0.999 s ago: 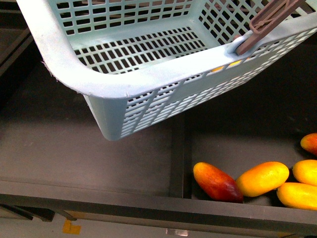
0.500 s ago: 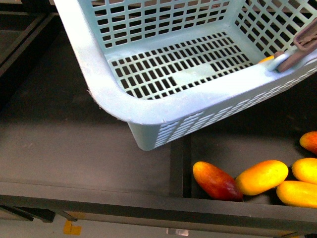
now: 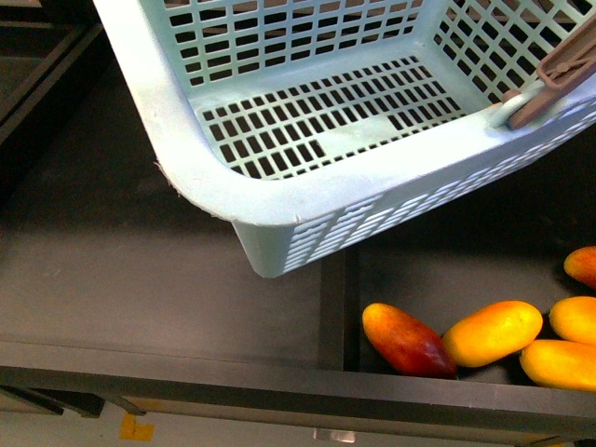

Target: Pick lemon and mango into basket

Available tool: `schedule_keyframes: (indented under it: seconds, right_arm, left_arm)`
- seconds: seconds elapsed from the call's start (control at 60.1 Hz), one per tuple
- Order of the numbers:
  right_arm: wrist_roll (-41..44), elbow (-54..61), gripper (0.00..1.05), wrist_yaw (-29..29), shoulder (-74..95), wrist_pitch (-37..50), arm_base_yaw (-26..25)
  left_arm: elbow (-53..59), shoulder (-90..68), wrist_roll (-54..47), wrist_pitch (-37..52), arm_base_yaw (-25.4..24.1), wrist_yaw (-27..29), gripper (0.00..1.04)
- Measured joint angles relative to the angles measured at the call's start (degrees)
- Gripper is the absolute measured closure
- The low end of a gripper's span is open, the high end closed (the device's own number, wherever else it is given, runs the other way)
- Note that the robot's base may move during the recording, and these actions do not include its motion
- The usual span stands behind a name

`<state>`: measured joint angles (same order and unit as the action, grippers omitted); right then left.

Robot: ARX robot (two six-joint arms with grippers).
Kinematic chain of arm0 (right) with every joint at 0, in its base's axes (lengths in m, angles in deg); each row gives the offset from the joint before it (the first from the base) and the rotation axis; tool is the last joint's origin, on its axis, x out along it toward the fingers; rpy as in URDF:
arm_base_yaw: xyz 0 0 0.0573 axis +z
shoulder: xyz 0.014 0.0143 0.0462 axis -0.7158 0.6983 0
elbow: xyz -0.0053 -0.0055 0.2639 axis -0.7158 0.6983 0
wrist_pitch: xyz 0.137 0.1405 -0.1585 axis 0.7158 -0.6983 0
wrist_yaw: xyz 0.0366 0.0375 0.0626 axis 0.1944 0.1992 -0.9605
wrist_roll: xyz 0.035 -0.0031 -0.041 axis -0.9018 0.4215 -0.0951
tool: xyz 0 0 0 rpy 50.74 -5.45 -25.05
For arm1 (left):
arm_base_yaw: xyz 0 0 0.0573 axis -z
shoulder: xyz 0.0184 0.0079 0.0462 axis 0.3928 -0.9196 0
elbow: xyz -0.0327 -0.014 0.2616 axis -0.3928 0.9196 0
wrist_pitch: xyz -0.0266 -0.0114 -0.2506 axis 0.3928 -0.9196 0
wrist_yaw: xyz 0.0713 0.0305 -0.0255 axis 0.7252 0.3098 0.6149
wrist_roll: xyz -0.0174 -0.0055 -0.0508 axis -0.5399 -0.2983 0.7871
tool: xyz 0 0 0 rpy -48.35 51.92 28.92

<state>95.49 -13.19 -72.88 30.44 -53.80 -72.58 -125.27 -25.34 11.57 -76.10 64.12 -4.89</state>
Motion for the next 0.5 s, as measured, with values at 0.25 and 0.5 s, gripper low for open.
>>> schedule_keyframes:
  seconds: [0.25,0.5]
  right_arm:
    - [0.76,-9.27,0.09,0.50,11.69,-4.42,1.20]
    - [-2.01,-16.02,0.09,0.33,17.70,-6.10,3.04]
  left_arm:
    - [0.00,0.00,-0.11,0.00,0.00,0.63,1.00]
    - [0.00,0.00,-0.11,0.00,0.00,0.48,1.00]
